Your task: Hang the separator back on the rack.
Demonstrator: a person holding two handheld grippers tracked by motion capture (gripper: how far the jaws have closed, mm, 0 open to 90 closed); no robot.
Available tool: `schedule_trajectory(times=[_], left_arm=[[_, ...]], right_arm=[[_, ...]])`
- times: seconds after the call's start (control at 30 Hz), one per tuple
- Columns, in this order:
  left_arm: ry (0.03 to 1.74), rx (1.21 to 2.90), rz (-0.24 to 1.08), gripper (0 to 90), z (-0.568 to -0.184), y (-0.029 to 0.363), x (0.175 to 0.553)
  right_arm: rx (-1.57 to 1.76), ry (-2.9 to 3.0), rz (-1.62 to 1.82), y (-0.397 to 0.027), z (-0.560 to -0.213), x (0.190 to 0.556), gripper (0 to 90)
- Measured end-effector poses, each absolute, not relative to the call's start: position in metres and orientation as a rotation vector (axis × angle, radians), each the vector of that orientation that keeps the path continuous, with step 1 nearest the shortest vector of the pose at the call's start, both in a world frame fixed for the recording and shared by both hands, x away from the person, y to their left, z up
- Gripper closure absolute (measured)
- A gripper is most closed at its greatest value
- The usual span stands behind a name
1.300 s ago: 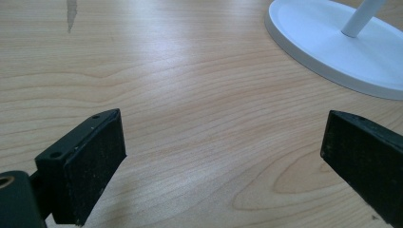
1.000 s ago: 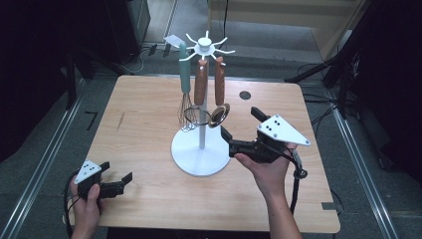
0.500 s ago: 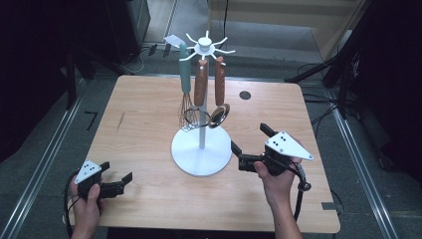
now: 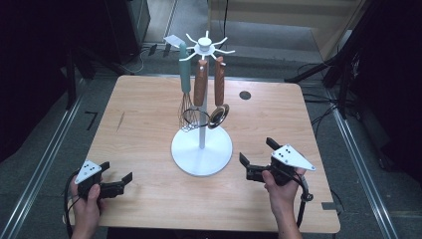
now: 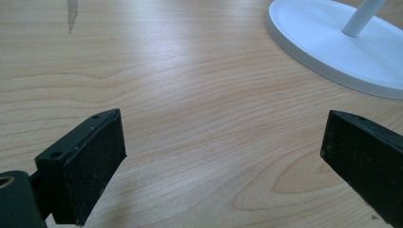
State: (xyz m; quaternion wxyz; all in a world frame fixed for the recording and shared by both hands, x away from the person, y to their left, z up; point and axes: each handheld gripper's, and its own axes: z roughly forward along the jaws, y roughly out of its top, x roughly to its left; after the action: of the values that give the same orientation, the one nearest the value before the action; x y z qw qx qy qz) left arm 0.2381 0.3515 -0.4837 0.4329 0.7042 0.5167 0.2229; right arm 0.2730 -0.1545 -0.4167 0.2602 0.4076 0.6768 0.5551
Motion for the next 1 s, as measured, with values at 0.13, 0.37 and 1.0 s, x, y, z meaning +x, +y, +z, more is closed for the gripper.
schedule_trajectory(times=[0.13,0.37,1.0], left_arm=[[1.287,1.757,0.558,1.6,-0.484,0.351,0.238],[1.289,1.755,0.559,1.5,-0.484,0.351,0.238],[1.29,1.762,0.565,1.5,-0.484,0.351,0.238]], right_arm=[[1.134,1.835,1.474,-0.16,-0.427,0.273,0.0],[1.156,1.834,1.461,-0.171,-0.441,0.27,0.0],[1.231,1.843,1.38,-0.217,-0.478,0.257,0.0]])
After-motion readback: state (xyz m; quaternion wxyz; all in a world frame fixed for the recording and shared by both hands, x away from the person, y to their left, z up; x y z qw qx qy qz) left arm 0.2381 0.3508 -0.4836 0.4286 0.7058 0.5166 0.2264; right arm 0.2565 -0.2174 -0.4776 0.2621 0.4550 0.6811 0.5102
